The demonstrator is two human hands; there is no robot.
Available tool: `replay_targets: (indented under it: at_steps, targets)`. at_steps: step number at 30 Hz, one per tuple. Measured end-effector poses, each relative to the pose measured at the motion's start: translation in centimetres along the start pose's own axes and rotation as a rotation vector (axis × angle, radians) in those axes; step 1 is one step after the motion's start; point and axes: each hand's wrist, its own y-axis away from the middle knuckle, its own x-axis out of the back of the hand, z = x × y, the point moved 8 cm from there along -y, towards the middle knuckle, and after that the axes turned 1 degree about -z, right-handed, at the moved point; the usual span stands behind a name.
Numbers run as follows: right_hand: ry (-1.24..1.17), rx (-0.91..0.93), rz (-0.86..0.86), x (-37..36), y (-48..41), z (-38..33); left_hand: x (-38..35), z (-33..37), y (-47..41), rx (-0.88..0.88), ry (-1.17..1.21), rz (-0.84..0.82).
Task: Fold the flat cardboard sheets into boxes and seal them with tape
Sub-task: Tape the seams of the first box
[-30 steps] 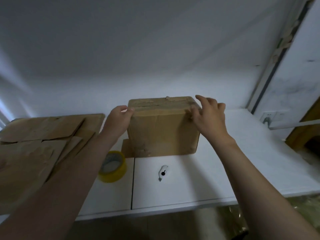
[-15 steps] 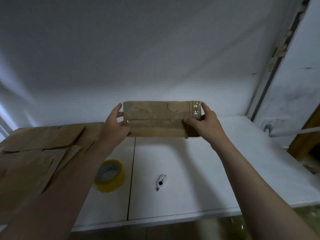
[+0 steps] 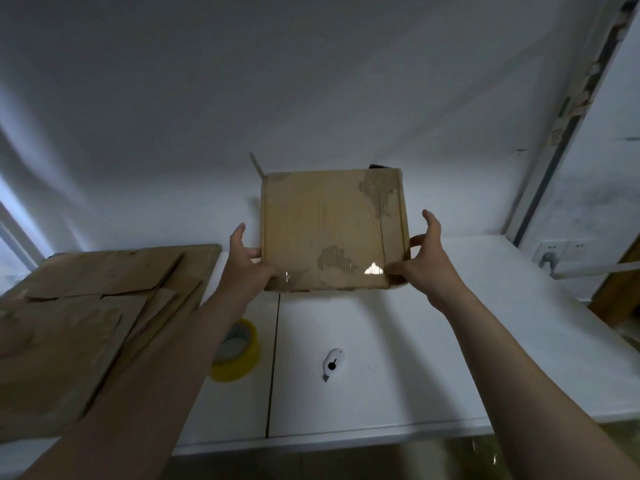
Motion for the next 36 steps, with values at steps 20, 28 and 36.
replay_targets:
  at_steps: [20, 28, 36]
  targets:
    - [0.269, 0.315, 0.085, 0.3, 0.1, -2.1, -0.4, 0.8, 0.3, -0.165, -0.047, 0.067]
    - [0.195, 0.249, 0.151, 0.9, -0.4, -1.6, -0.1, 1.1, 0.8, -0.218, -0.089, 0.073]
    - [0.409, 0.195, -0.079, -0.7, 0.0, -1.5, -0.8, 1.0, 0.5, -0.276, -0.468, 0.013]
